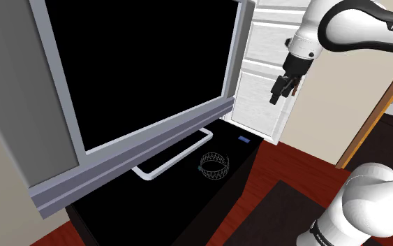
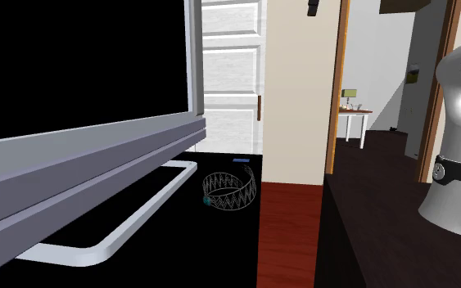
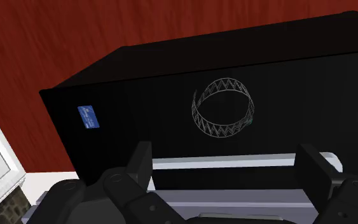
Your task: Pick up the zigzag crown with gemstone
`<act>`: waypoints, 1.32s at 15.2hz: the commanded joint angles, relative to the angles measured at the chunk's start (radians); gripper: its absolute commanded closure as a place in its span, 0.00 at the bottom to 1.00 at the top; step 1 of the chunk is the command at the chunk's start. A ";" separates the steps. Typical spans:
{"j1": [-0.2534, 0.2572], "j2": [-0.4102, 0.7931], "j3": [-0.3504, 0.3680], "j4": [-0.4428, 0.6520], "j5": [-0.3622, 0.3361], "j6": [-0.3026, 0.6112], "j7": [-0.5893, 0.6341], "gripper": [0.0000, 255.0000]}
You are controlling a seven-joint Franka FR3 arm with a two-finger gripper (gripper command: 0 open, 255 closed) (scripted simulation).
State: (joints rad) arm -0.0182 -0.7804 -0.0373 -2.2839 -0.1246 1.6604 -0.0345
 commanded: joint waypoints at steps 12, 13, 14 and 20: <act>0.018 0.227 0.039 -0.155 -0.004 0.329 0.075 0.00; 0.019 0.255 0.043 -0.161 -0.006 0.358 0.082 0.00; 0.020 0.284 0.047 -0.167 -0.007 0.388 0.090 0.00; 0.023 0.479 0.070 -0.172 -0.027 0.558 0.138 0.00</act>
State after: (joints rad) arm 0.0070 -0.3272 0.0332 -2.4446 -0.1461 2.1857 0.1003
